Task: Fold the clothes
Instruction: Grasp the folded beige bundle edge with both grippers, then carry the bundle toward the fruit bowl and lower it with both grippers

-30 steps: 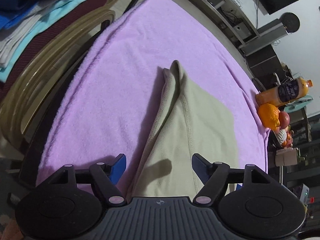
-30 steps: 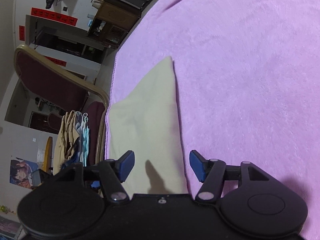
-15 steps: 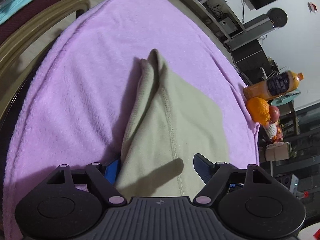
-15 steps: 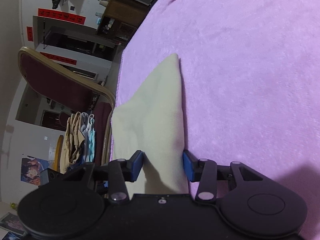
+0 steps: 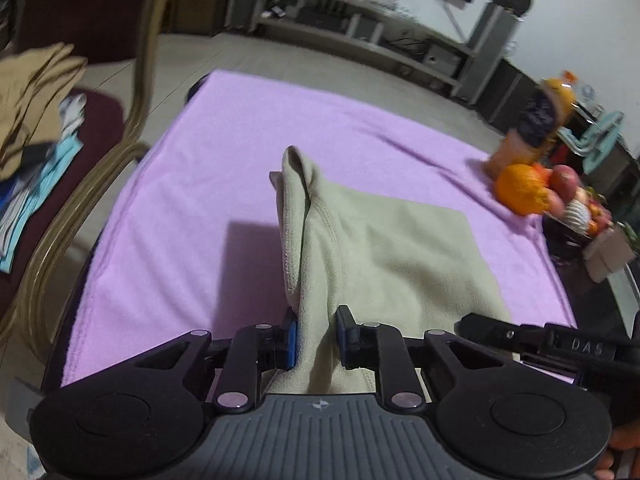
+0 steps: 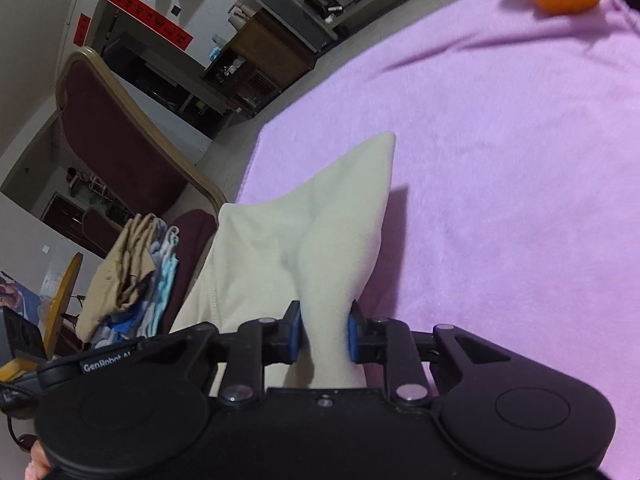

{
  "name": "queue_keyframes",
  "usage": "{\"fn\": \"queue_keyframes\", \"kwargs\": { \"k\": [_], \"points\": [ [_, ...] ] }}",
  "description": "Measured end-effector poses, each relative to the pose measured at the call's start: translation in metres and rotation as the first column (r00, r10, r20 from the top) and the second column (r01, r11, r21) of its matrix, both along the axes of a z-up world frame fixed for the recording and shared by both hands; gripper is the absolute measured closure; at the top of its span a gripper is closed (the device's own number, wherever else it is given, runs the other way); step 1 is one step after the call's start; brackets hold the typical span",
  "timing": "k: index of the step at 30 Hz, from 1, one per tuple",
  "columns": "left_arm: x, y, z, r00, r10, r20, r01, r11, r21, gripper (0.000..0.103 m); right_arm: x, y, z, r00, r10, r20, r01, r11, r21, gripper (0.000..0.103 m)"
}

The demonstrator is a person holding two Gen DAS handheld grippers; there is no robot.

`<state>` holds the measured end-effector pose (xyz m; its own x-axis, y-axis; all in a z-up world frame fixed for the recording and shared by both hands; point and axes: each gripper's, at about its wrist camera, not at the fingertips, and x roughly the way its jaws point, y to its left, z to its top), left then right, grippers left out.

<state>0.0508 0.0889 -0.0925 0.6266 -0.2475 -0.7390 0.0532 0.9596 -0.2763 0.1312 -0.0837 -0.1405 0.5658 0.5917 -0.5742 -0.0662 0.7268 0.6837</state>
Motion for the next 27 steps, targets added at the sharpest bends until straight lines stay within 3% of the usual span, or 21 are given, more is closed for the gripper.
{"fn": "queue_keyframes", "kwargs": {
  "k": [6,10,14,19,22,25,27],
  "points": [
    [-0.037,-0.078,0.030,0.988,-0.145,0.056,0.148,0.987,-0.061,0.086,-0.043,-0.082,0.046,0.994,-0.107,0.009,0.108,0.994,-0.018,0.082],
    [-0.050,-0.155,0.024,0.966,-0.253,0.049,0.257,0.962,-0.088,0.086,-0.070,-0.147,0.055,0.977,-0.213,0.017,0.214,0.973,-0.090,0.082],
    [-0.044,-0.239,0.007,0.951,-0.309,0.022,0.310,0.945,-0.108,0.085,-0.077,-0.204,0.057,0.948,-0.317,0.036,0.318,0.931,-0.177,0.082],
    [-0.021,-0.311,-0.009,0.948,-0.316,0.015,0.316,0.942,-0.110,0.088,-0.046,-0.245,0.054,0.923,-0.379,0.070,0.378,0.855,-0.355,0.082],
    [-0.006,-0.341,-0.017,0.947,-0.320,0.031,0.322,0.943,-0.083,0.096,-0.016,-0.265,0.044,0.918,-0.385,0.099,0.390,0.827,-0.404,0.082],
    [0.010,-0.365,-0.029,0.951,-0.309,0.021,0.309,0.946,-0.094,0.093,0.005,-0.283,0.025,0.920,-0.379,0.104,0.386,0.821,-0.420,0.081],
    [0.020,-0.367,-0.043,0.965,-0.261,-0.014,0.260,0.964,-0.061,0.087,0.018,-0.294,0.007,0.922,-0.376,0.094,0.378,0.818,-0.433,0.075]
  ]
}}
